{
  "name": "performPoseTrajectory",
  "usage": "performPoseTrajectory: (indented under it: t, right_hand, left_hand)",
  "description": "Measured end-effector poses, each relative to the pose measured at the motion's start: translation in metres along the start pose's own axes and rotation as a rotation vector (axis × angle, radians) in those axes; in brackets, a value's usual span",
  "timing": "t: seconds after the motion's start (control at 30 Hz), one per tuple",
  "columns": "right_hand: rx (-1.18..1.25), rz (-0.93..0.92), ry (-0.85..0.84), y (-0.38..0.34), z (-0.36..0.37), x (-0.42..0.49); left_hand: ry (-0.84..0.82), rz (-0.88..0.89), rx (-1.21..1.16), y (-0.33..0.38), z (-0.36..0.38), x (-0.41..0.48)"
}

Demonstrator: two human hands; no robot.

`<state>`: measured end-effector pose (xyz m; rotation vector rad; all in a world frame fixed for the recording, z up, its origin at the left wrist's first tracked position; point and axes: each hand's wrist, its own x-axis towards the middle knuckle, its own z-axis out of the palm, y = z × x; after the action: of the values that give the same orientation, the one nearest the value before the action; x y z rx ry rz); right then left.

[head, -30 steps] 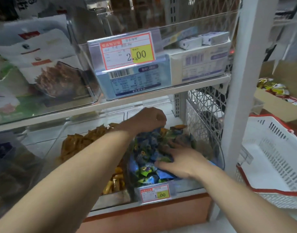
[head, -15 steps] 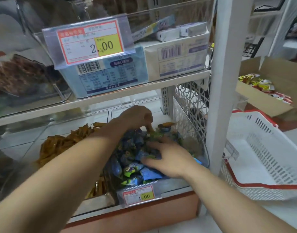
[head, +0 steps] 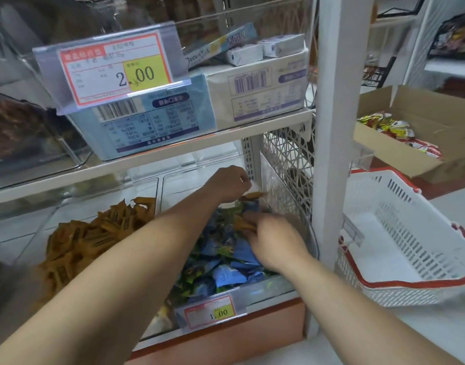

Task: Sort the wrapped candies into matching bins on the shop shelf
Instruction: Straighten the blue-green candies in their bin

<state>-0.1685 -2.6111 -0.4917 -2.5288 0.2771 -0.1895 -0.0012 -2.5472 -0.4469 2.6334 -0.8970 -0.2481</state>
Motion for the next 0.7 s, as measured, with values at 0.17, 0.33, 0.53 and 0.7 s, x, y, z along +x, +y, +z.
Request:
performPoseTrajectory:
  t: [0.17, 0.33, 0.53, 0.7]
  right_hand:
    - [-0.076, 0.029, -0.088, 0.005, 0.005, -0.001]
    - [-0.071, 0.003, -0.105, 0.007, 0.003, -0.001]
    - [-0.062, -0.047, -0.131, 0.007, 0.001, -0.005]
    - [-0.067, -0.078, -0.134, 0.005, 0.002, -0.005]
  left_hand:
    - [-0.154, 0.014, 0.144, 0.003, 0.041, 0.034]
    - [-0.152, 0.037, 0.208, -0.002, 0.055, 0.042]
    - [-0.201, 0.075, 0.278, -0.007, 0.053, 0.037]
    - [-0.044, 0.053, -0.177, -0.003, 0.045, 0.026]
